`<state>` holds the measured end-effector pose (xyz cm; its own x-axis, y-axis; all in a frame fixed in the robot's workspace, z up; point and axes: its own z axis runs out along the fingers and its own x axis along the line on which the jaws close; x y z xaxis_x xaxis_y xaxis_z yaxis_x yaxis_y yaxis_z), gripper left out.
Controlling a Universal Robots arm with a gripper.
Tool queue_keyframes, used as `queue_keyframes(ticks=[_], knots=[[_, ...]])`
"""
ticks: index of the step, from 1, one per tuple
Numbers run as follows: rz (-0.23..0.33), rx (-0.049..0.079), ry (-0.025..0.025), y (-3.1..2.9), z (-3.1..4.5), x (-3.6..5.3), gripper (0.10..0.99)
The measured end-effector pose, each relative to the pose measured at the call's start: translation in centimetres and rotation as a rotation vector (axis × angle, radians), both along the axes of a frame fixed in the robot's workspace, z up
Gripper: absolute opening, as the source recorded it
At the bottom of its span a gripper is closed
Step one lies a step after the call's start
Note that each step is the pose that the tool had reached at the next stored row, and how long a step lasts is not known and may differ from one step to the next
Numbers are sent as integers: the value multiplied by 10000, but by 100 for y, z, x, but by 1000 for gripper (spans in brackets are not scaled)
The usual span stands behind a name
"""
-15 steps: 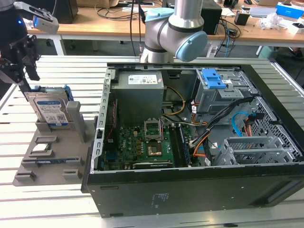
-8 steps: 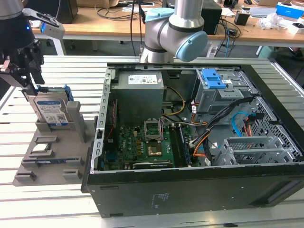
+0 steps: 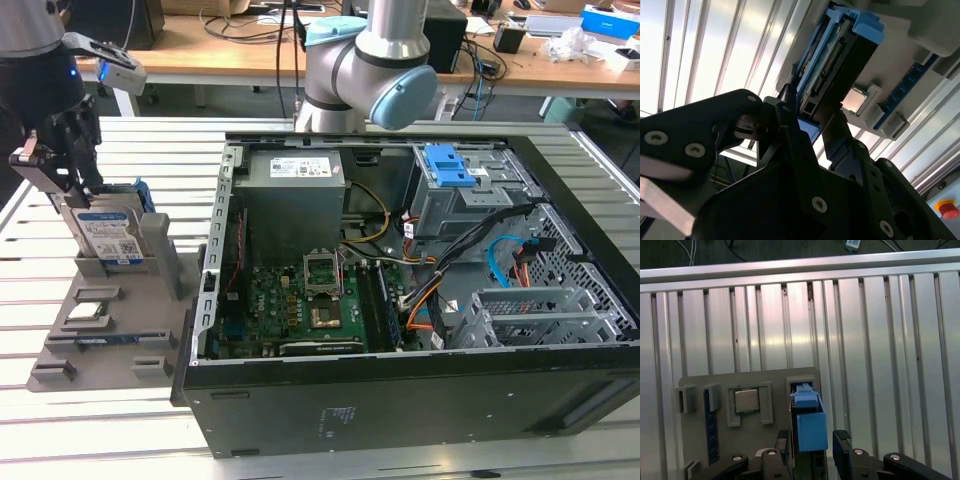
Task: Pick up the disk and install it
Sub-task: 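Pick up the disk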
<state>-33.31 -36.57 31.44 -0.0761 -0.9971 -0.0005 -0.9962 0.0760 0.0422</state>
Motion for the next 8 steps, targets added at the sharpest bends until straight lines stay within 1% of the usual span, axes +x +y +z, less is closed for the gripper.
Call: queue_keyframes(ticks=[1, 8], knots=[[7, 0, 0, -1, -25, 2, 482], [23, 0, -1, 0, -119, 4, 482]])
